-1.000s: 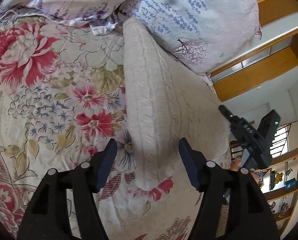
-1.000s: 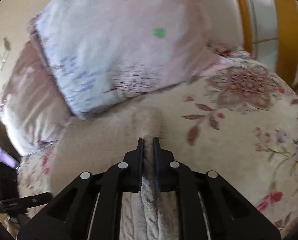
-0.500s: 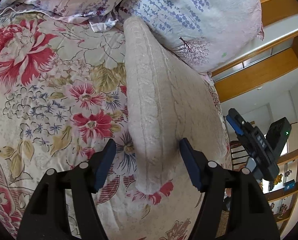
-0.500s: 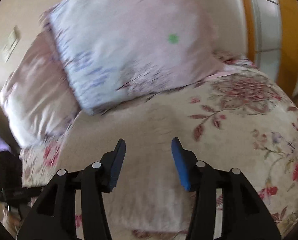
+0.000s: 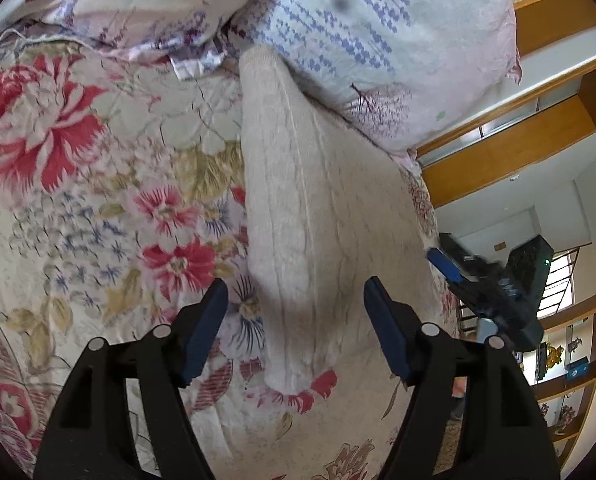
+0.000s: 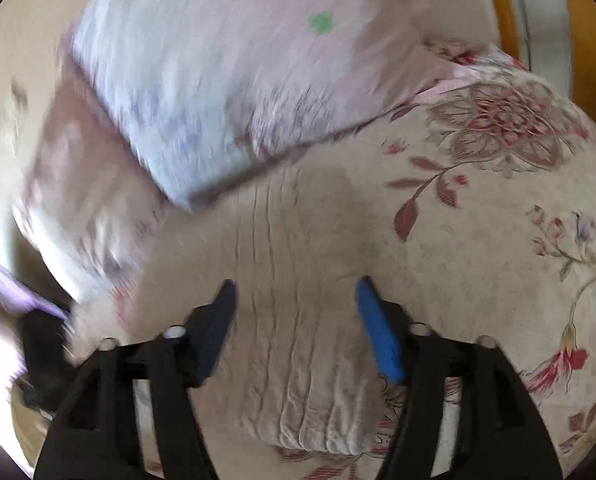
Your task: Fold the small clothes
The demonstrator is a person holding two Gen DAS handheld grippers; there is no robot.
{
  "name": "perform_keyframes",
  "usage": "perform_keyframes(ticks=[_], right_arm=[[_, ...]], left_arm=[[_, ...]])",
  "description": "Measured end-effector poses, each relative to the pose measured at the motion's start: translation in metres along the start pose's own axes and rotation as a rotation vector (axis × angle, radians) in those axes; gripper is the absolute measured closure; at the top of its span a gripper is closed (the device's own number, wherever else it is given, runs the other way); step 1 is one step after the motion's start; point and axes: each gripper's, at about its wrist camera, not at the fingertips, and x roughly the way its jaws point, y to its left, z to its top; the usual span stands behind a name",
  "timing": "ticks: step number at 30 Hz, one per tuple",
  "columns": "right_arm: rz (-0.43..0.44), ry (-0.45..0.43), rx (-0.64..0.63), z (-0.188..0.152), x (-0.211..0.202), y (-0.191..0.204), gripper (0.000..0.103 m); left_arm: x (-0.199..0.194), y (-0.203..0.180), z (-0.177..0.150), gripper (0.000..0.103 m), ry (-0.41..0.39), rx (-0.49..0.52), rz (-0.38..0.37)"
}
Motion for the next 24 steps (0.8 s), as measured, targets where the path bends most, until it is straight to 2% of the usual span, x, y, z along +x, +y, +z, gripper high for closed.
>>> perform_keyframes(ticks=[2,8,13,24], right_arm=[[0.013,-0.006,0.051,0.007,-0.004,-0.009,0.025],[0.039,0.114,0.155,0.014,0.022,-0.029,0.025],[0.085,0.144,0.171,0.017,0.039,-0.032,0.025],[0.106,0.179,0.145,0.018,0.054,-0.037,0.025]], left_arm=[[-0.001,0.001,0.005,0.031,-0.003,-0.012,-0.009],[0.005,0.000,0.017,0.030,-0.016,-0.031,0.002],[0.016,0.001,0.024,0.029,-0.006,-0.039,0.004],[0.036,-0.003,0.042,0.029,0.008,-0.045,-0.013]])
